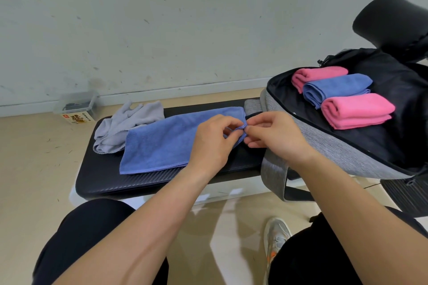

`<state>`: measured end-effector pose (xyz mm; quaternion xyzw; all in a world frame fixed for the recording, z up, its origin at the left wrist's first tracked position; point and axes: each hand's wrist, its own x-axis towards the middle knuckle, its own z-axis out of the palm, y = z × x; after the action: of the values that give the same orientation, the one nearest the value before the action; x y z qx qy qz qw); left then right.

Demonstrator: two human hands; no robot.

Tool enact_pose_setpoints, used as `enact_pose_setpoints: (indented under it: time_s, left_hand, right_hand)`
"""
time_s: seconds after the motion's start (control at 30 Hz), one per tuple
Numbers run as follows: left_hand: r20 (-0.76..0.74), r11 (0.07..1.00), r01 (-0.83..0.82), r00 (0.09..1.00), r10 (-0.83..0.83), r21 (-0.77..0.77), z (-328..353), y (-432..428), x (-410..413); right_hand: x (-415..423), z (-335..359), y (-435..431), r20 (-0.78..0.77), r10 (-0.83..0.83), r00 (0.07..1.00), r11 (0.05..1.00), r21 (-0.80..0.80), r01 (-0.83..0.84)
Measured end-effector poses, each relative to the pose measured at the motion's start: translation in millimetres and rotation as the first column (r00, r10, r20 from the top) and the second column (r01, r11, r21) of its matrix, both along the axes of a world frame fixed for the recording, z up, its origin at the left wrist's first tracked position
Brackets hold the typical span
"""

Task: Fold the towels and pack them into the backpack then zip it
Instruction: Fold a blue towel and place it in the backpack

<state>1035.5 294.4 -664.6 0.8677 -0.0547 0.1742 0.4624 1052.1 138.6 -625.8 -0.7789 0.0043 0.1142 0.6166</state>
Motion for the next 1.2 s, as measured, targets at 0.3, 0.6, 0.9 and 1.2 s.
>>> enact_pose_setpoints:
  time_s: [0.3, 0.6, 0.9, 1.2]
  left_hand:
    - [-0.023, 0.999, 0.043, 0.999, -0.044, -0.018, 3.2, 5.7, -6.1]
    - [-0.151, 0.997, 0.005, 0.988, -0.016, -0.079, 12.1, 16.4, -11.2]
    - [-0.116, 0.966, 0.103, 0.984, -0.134, -0.235, 46.1, 59.6, -27.1]
    - [0.121, 0.928, -0.134, 0.975, 0.186, -0.347, 156.8, 98.3, -23.5]
  right_hand:
    - [-1.1, 0.1, 2.4, 0.025, 0.028, 0.999, 0.997, 0.070, -0.030]
    - [11.0, -18.8, 1.6, 0.362, 0.189, 0.913, 0.888, -0.460, -0.002]
    - [23.6, -3.2, 20.0, 0.425, 0.450, 0.785, 0.715, -0.698, -0.032]
    - [15.2, 133.5, 32.9, 0.560, 0.303, 0.771, 0.931, -0.346, -0.115]
